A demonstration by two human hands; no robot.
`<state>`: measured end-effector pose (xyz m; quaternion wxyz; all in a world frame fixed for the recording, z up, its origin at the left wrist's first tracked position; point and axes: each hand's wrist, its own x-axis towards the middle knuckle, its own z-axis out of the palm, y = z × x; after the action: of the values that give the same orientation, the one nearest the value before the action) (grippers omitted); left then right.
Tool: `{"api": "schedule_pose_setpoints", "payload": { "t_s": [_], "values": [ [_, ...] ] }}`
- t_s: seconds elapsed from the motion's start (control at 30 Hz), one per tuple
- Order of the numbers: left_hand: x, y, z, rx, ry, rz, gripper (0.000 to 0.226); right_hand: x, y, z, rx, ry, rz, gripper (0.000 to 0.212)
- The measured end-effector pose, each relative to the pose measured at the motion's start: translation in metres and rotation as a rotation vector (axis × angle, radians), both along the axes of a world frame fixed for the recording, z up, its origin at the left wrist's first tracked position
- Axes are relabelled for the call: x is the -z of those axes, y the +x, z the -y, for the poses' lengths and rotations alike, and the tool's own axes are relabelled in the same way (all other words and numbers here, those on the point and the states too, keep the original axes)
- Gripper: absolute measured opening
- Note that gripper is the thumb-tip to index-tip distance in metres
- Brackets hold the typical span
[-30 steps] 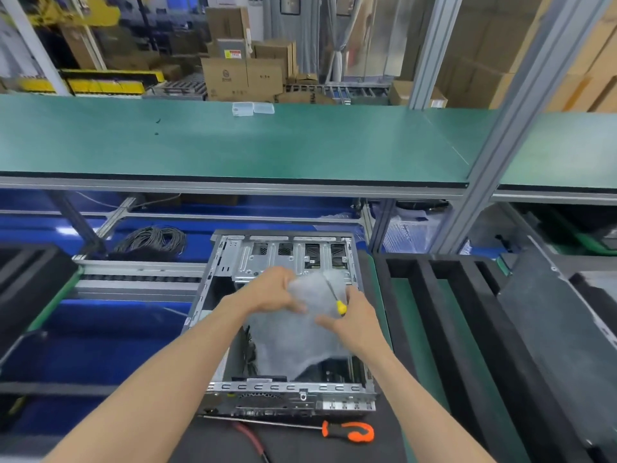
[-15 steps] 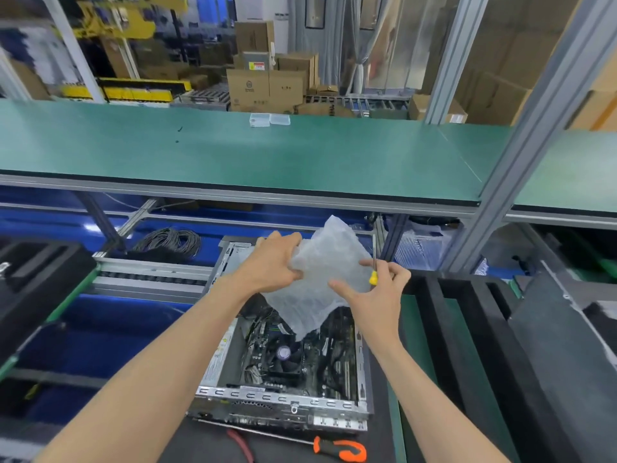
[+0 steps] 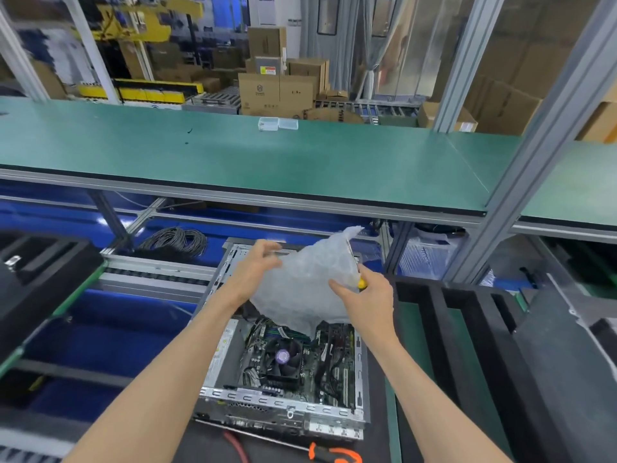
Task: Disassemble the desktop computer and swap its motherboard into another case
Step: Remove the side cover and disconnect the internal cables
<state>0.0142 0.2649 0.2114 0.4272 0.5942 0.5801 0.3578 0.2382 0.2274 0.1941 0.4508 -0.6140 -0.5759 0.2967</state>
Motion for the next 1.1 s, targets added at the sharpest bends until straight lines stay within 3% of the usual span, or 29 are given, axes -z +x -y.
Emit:
{"api": "schedule_pose_setpoints", "payload": {
  "t_s": [0.1, 0.2, 0.27, 0.37, 0.5, 0.67, 0.77, 0.87, 1.1],
  "values": [
    [0.011, -0.013, 0.005, -0.306, -0.235, 0.178, 0.038, -0.003, -0.003, -0.001, -0.1, 0.005, -0.227, 0.006],
    [0.027, -0.024, 0.014, -0.255, -0.442, 0.373, 0.055, -0.005, -0.009, -0.002, -0.147, 0.028, -0.279, 0.01],
    [0.029, -0.027, 0.016, -0.299, -0.342, 0.446, 0.038, -0.011, -0.014, -0.001, -0.19, 0.055, -0.325, 0.006],
    [0.021, -0.028, 0.02, -0.412, -0.19, 0.497, 0.014, -0.02, -0.02, -0.001, -0.245, 0.068, -0.388, 0.015],
    [0.007, -0.044, 0.034, -0.311, -0.163, 0.762, 0.052, -0.03, -0.032, -0.006, -0.283, 0.045, -0.393, 0.024],
    [0.001, -0.064, 0.058, -0.449, 0.103, 0.606, 0.057, -0.027, -0.059, -0.006, -0.208, -0.009, -0.204, 0.036],
    [0.007, -0.083, 0.082, -0.536, 0.217, 0.5, 0.059, -0.022, -0.076, -0.004, -0.2, 0.025, -0.169, 0.028],
    [0.021, -0.106, 0.12, -0.64, 0.289, 0.407, 0.055, -0.016, -0.096, 0.003, -0.32, 0.015, -0.136, 0.028],
    [0.073, -0.154, 0.242, -0.978, 0.239, 0.129, 0.061, 0.019, -0.183, 0.057, -0.685, 0.017, 0.335, 0.019]
  ]
}}
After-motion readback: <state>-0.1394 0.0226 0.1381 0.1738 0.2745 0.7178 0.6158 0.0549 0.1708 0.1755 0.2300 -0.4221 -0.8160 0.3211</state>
